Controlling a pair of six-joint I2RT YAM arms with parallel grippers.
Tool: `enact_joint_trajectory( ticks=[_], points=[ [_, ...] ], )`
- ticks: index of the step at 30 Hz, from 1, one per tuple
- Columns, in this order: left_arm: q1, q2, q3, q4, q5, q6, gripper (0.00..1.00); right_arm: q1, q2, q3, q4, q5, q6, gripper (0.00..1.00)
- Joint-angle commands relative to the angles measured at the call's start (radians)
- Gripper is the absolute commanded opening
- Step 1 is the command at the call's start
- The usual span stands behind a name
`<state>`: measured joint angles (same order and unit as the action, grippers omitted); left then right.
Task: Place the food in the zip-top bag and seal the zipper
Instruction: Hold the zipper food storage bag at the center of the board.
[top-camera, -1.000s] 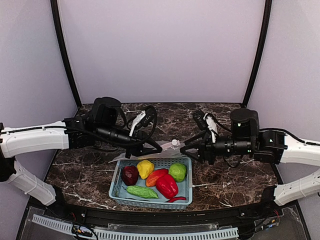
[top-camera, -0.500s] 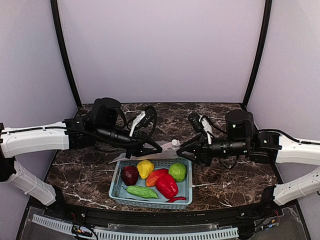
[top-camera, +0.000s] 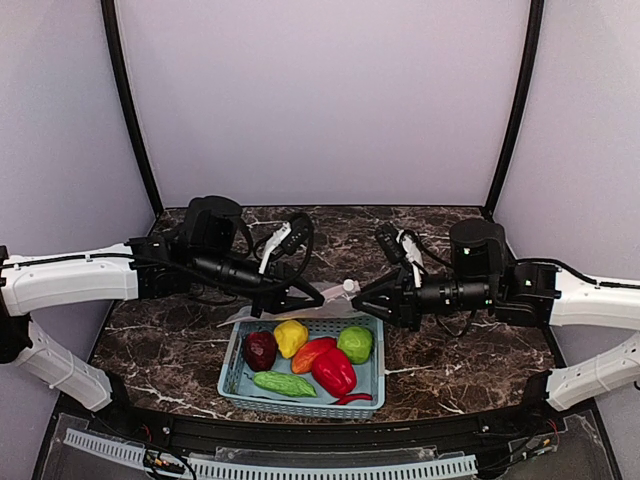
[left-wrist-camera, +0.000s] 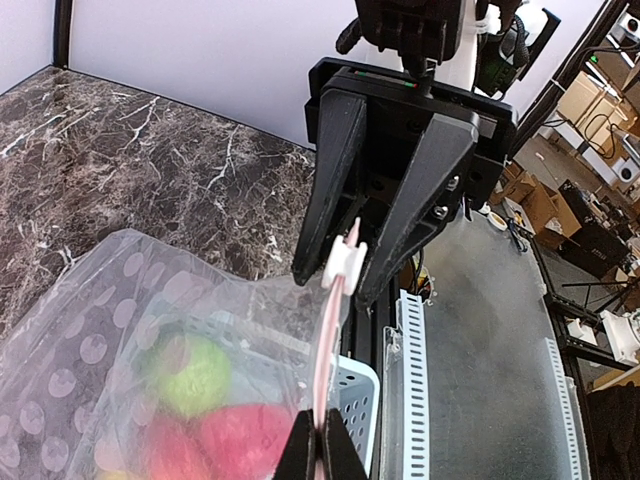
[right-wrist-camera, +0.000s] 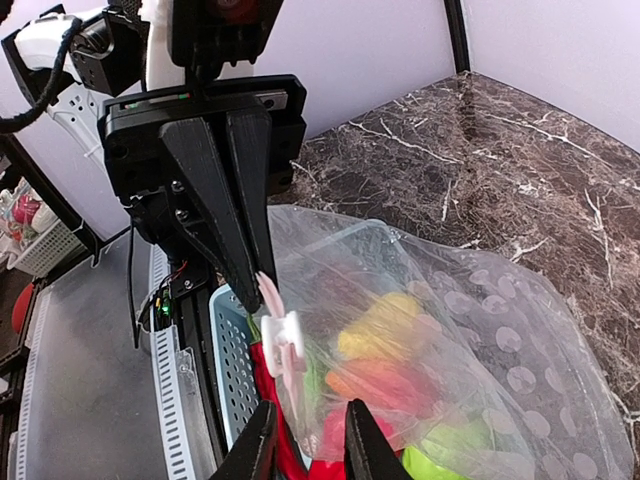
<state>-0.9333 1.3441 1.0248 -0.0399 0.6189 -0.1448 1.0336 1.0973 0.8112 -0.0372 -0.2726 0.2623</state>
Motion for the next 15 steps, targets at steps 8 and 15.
enact_joint_trajectory(
  ticks=[8,15],
  points=[
    [0.000,-0.023,-0.007,-0.036,0.004,0.011,0.01,-0.009,0.011,0.022,0.073,-0.026,0.003,0.07],
    [0.000,-0.010,0.030,-0.039,0.005,-0.001,0.40,-0.011,0.016,0.020,0.074,-0.032,0.003,0.00]
  ],
)
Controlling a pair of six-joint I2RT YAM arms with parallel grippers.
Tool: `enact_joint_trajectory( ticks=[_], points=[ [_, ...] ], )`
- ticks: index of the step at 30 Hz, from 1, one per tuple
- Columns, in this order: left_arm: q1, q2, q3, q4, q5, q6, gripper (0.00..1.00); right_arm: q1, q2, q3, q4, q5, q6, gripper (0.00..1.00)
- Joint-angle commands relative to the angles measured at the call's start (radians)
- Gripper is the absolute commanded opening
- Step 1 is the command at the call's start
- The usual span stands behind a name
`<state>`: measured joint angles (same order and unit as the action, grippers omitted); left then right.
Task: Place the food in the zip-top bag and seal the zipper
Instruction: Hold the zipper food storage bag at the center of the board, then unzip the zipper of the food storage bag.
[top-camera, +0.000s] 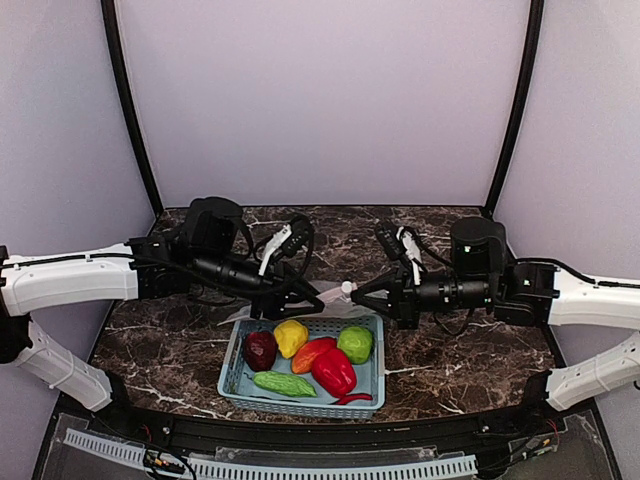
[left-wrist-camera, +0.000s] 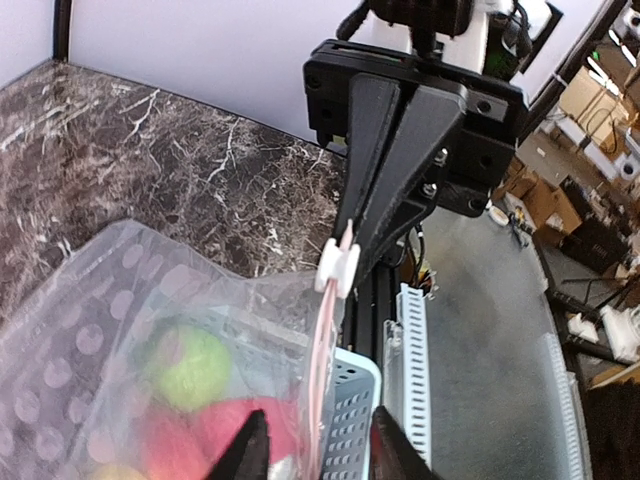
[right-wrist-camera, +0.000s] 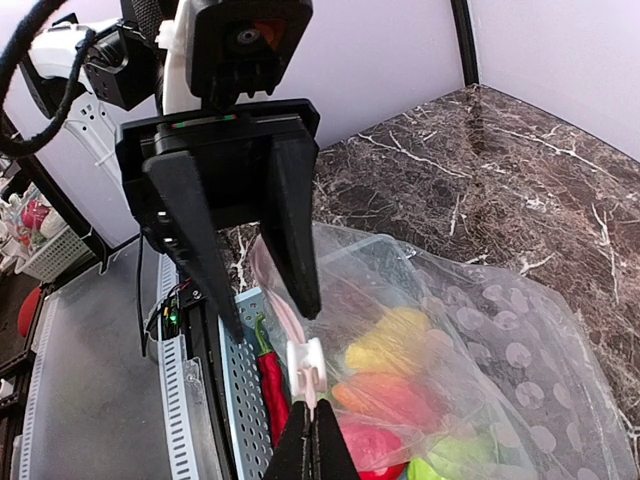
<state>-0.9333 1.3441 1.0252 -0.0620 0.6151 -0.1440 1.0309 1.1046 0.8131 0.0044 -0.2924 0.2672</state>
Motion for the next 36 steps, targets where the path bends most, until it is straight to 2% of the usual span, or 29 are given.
enact_joint_trajectory(
  ticks=[1,2,4,7,11,15,20,22,26,36],
  points=[
    [0.000,-0.002,0.039,-0.012,0.012,-0.002,0.45,-0.008,0.011,0.018,0.031,-0.015,-0.002,0.00],
    [-0.001,0.003,0.058,-0.010,0.016,-0.003,0.55,-0.008,0.013,0.017,0.031,-0.017,-0.002,0.00],
    [0.000,0.022,0.095,-0.008,0.023,-0.002,0.63,-0.009,0.018,0.018,0.031,-0.024,-0.001,0.00],
    [0.000,0.069,0.143,0.003,0.049,0.000,0.64,-0.009,0.025,0.021,0.030,-0.033,0.000,0.00],
    [0.000,0.130,0.214,0.005,0.100,0.006,0.46,-0.009,0.030,0.026,0.028,-0.037,0.000,0.00],
    [0.000,0.166,0.246,-0.012,0.126,0.015,0.39,-0.008,0.026,0.026,0.023,-0.035,0.000,0.00],
    [0.000,0.180,0.241,-0.021,0.139,0.014,0.41,-0.010,0.020,0.023,0.023,-0.019,0.001,0.00],
    [-0.001,0.182,0.235,-0.020,0.143,0.012,0.38,-0.010,0.021,0.024,0.023,-0.018,0.000,0.00],
    [-0.001,0.182,0.226,-0.016,0.149,0.008,0.23,-0.009,0.024,0.024,0.023,-0.011,0.000,0.00],
    [-0.001,0.189,0.214,-0.025,0.150,0.004,0.22,-0.013,0.016,0.021,0.023,0.008,0.002,0.00]
  ],
)
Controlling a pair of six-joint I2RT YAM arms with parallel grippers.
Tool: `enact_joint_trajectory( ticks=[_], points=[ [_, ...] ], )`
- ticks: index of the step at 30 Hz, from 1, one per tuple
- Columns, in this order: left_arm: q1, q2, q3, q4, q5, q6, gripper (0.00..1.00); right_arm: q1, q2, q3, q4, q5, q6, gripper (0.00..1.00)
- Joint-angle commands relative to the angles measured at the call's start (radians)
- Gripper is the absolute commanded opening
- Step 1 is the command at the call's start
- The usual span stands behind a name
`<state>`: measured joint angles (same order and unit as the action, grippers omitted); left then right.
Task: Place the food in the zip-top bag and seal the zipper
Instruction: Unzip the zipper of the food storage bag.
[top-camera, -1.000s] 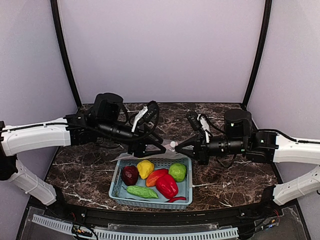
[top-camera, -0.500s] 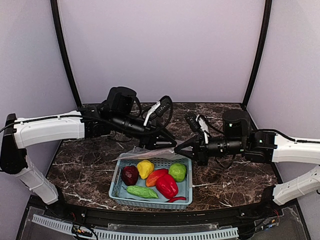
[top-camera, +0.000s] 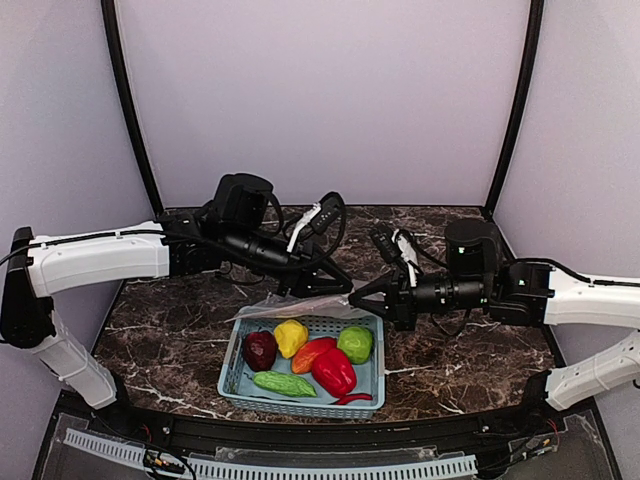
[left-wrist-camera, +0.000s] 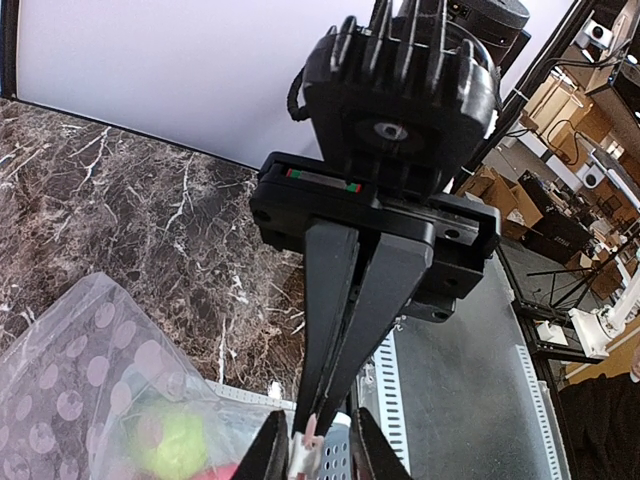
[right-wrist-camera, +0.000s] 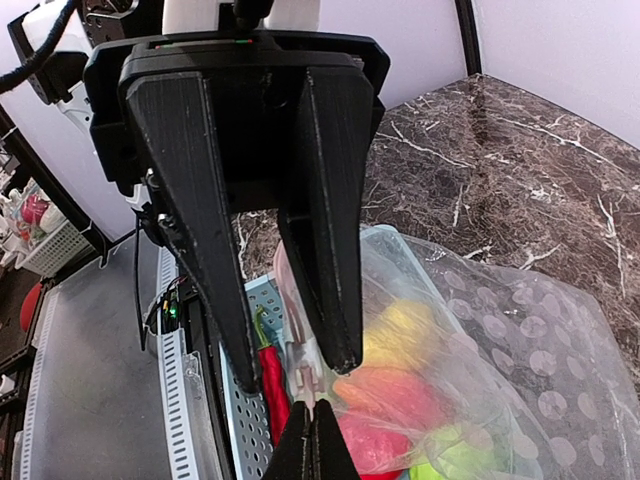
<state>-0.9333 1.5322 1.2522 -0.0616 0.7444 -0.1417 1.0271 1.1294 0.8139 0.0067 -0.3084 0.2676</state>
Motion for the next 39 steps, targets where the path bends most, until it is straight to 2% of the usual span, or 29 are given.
enact_joint_trajectory(
  ticks=[1,6,8,17,20,39],
  points=[
    [-0.001,0.000,-0.014,-0.025,0.019,0.001,0.22,-0.009,-0.011,0.019,0.021,0.025,0.003,0.00],
    [0.000,-0.002,-0.019,-0.026,0.010,0.002,0.28,-0.011,-0.016,0.016,0.022,0.025,0.004,0.00],
    [-0.001,-0.001,-0.019,-0.028,0.008,0.003,0.28,-0.010,-0.017,0.016,0.022,0.026,0.005,0.00],
    [-0.001,0.001,-0.021,-0.034,-0.001,0.006,0.05,-0.013,-0.027,0.009,0.022,0.045,0.011,0.00],
    [-0.001,-0.002,-0.024,-0.039,-0.008,0.006,0.01,-0.012,-0.031,0.008,0.021,0.062,0.019,0.00],
    [0.000,-0.029,-0.033,-0.096,-0.085,0.043,0.02,-0.056,-0.065,-0.011,0.004,0.114,0.074,0.00]
  ],
)
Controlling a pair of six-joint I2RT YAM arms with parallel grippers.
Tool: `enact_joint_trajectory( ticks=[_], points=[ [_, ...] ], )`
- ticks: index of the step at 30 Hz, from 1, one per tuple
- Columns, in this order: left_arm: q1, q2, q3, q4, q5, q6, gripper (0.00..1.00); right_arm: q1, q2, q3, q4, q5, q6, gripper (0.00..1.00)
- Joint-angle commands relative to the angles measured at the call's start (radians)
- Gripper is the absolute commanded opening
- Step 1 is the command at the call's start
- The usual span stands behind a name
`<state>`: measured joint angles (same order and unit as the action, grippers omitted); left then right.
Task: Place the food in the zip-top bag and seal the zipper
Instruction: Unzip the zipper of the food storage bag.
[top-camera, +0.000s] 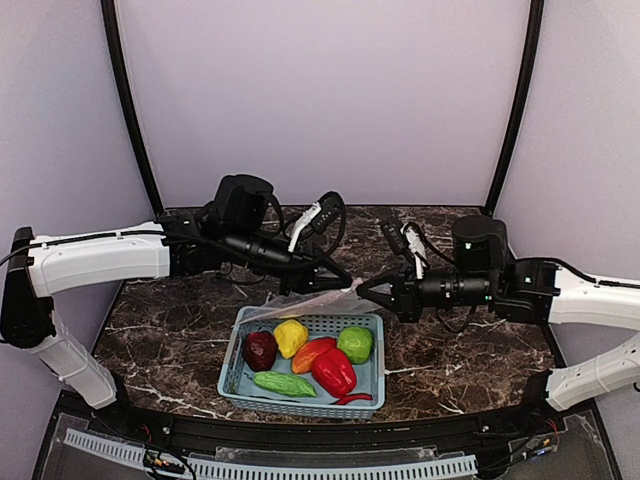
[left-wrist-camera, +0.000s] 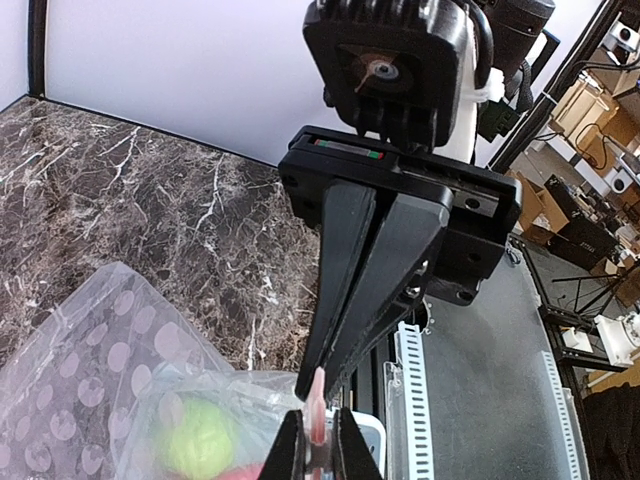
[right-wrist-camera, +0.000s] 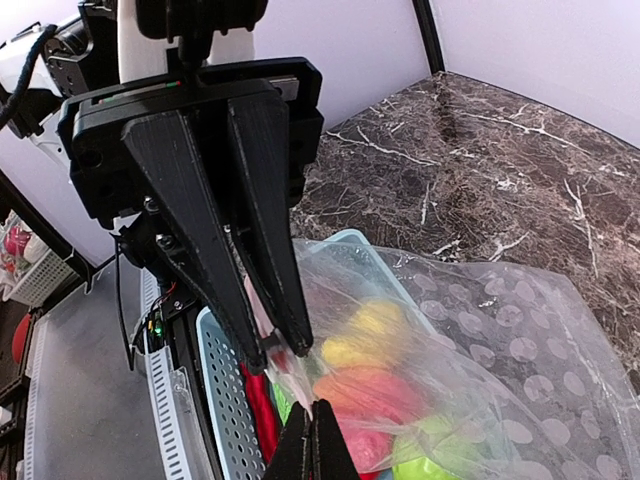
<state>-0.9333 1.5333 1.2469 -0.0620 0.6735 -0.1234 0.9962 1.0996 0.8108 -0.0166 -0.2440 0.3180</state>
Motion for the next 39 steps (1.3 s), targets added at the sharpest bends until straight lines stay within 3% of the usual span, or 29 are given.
enact_joint_trajectory(
  ticks=[1,17,39],
  points=[
    [0.000,-0.032,-0.029,-0.102,-0.017,0.026,0.02,-0.027,-0.037,-0.009,0.025,0.055,0.026,0.00],
    [0.017,-0.059,-0.071,-0.131,-0.072,0.050,0.01,-0.091,-0.010,0.051,-0.084,0.192,0.072,0.00],
    [0.076,-0.154,-0.178,-0.159,-0.126,0.054,0.01,-0.300,0.044,0.155,-0.123,0.199,0.046,0.00]
  ],
)
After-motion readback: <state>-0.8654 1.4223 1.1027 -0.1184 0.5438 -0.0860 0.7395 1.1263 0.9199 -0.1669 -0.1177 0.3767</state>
